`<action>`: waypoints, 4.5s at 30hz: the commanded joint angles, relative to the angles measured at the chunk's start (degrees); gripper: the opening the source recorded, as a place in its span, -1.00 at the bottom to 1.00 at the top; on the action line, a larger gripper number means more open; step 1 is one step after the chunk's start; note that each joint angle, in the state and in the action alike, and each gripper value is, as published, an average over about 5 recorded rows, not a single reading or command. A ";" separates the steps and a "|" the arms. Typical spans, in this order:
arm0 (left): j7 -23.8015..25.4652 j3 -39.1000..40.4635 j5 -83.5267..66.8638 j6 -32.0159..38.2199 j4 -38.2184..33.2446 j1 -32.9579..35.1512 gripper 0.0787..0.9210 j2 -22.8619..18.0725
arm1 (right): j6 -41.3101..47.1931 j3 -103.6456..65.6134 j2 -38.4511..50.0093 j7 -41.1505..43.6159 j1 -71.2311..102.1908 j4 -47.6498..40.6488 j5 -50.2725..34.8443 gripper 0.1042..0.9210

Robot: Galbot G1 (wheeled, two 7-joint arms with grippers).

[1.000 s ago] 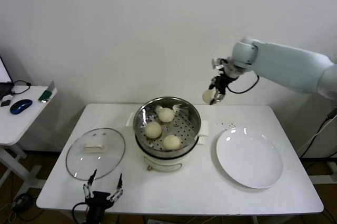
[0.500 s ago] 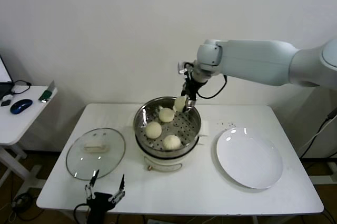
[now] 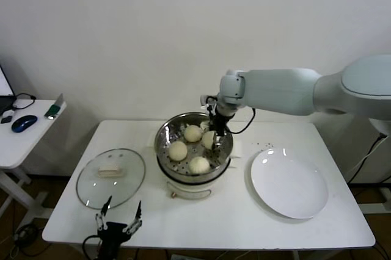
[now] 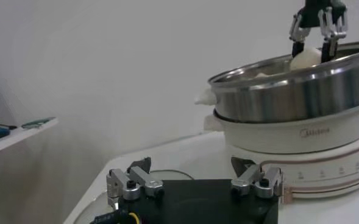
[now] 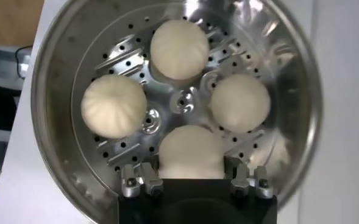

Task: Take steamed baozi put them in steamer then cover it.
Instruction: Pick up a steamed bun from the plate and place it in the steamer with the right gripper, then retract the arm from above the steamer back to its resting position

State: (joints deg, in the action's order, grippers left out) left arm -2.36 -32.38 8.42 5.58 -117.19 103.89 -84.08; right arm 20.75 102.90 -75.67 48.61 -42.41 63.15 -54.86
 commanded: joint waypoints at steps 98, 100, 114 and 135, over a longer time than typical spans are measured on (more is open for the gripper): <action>-2.78 -0.01 66.98 -13.73 15.67 -19.20 0.77 16.21 | -20.74 -139.69 11.94 -37.00 121.88 33.52 30.66 0.76; -2.42 0.17 66.63 -12.26 18.67 -21.57 0.77 16.39 | -20.66 -139.65 11.55 -37.04 121.77 33.32 31.07 0.76; -2.39 -0.28 65.15 -7.98 33.49 -33.06 0.77 16.80 | -22.23 -142.09 12.89 -36.64 122.86 32.00 33.02 0.76; -6.22 0.72 65.87 -6.48 40.93 -39.39 0.77 14.81 | -25.13 -143.33 11.51 -35.56 123.56 30.14 35.24 0.76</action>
State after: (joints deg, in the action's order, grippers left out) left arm -6.56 -31.85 74.19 -1.56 -80.32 67.88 -69.08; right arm -3.91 -39.93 -63.75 12.91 80.81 93.76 -20.55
